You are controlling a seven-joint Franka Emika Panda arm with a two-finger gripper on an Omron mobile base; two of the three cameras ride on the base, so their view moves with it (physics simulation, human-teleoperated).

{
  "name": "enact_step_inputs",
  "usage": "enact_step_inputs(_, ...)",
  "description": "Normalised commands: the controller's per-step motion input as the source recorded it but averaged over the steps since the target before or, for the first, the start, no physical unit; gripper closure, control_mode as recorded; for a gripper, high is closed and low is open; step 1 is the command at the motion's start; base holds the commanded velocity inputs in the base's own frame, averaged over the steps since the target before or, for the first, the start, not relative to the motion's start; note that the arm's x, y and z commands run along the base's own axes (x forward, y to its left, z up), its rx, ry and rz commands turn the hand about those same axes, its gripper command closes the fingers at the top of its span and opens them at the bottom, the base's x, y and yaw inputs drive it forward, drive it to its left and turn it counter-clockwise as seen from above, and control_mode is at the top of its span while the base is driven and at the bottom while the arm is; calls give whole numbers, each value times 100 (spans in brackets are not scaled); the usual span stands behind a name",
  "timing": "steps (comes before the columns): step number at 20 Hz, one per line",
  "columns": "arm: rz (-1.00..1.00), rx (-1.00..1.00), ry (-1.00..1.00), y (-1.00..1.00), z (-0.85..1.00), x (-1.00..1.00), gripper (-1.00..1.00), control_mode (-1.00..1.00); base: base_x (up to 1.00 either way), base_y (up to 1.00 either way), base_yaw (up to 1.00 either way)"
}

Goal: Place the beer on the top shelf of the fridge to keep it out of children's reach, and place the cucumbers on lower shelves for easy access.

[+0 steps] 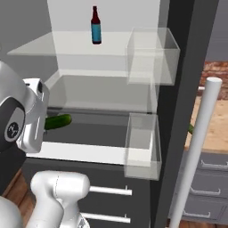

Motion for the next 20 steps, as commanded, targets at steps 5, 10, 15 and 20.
enact_step_inputs(5,-9,0,0,13,0,43,100,-100,11,2,-3)
enact_step_inputs(10,-9,0,-1,24,0,60,100,-100,0,0,0)
enact_step_inputs(15,-6,0,-7,1,-17,56,100,-100,0,0,0)
enact_step_inputs(20,-3,0,-9,0,-39,54,100,-100,0,0,0)
